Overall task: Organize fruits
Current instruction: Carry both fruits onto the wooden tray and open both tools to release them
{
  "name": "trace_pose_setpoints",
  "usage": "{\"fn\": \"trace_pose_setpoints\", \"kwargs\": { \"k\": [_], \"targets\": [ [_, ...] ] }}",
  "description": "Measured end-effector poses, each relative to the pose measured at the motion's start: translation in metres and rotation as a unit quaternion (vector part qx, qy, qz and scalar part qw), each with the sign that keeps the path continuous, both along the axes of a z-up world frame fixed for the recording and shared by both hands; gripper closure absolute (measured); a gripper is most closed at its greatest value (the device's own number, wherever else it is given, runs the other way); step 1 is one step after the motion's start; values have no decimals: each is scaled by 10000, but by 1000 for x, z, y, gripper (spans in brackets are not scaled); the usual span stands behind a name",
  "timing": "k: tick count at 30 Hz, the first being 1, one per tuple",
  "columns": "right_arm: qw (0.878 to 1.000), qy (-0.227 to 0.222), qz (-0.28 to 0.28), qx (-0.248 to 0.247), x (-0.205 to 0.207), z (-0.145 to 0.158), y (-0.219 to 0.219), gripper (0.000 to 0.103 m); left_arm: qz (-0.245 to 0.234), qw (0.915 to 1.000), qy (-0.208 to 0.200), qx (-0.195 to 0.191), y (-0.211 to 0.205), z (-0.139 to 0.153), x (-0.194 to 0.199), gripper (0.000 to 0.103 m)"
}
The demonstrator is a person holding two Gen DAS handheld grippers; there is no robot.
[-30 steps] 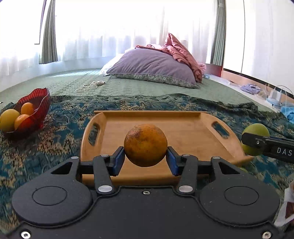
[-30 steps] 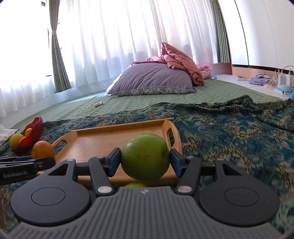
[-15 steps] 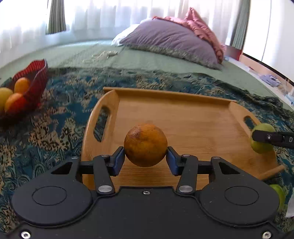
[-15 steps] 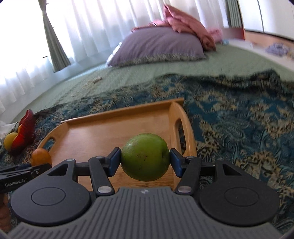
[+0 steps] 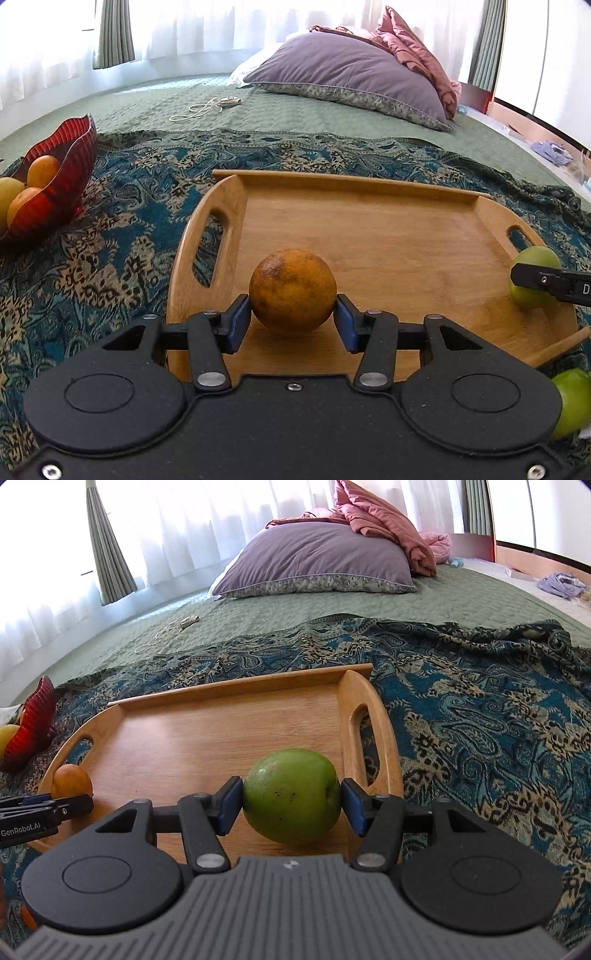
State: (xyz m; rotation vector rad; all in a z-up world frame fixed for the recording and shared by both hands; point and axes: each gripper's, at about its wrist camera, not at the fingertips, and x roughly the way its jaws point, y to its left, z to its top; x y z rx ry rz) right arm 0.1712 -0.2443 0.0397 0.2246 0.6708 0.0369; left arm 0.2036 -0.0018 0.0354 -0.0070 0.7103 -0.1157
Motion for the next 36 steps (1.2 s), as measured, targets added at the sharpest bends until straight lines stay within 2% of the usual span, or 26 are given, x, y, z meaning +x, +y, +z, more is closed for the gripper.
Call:
{"fn": "trace_pose_setpoints", "kwargs": {
  "k": [8, 16, 30, 33, 35, 36],
  "targets": [
    [9998, 30, 16, -173, 32, 11, 5, 42, 79, 10000, -35, 28, -3, 11, 33, 56],
    [9995, 123, -147, -267, 65, 13, 5, 42, 95, 9999, 8, 87, -3, 7, 50, 56],
    [9991, 227, -157, -313, 73, 1, 8, 42, 77, 9999, 27, 92, -1, -1, 53, 56],
    [9993, 212, -151, -268, 73, 2, 6, 38, 56, 9999, 15, 129, -2, -1, 53, 55],
    [9995, 146, -166, -229, 71, 3, 6, 29, 43, 9999, 8, 161, -3, -1, 53, 55],
    [9995, 119, -170, -238, 70, 4, 6, 29, 45, 9998, -21, 194, -3, -1, 52, 52]
  ]
}}
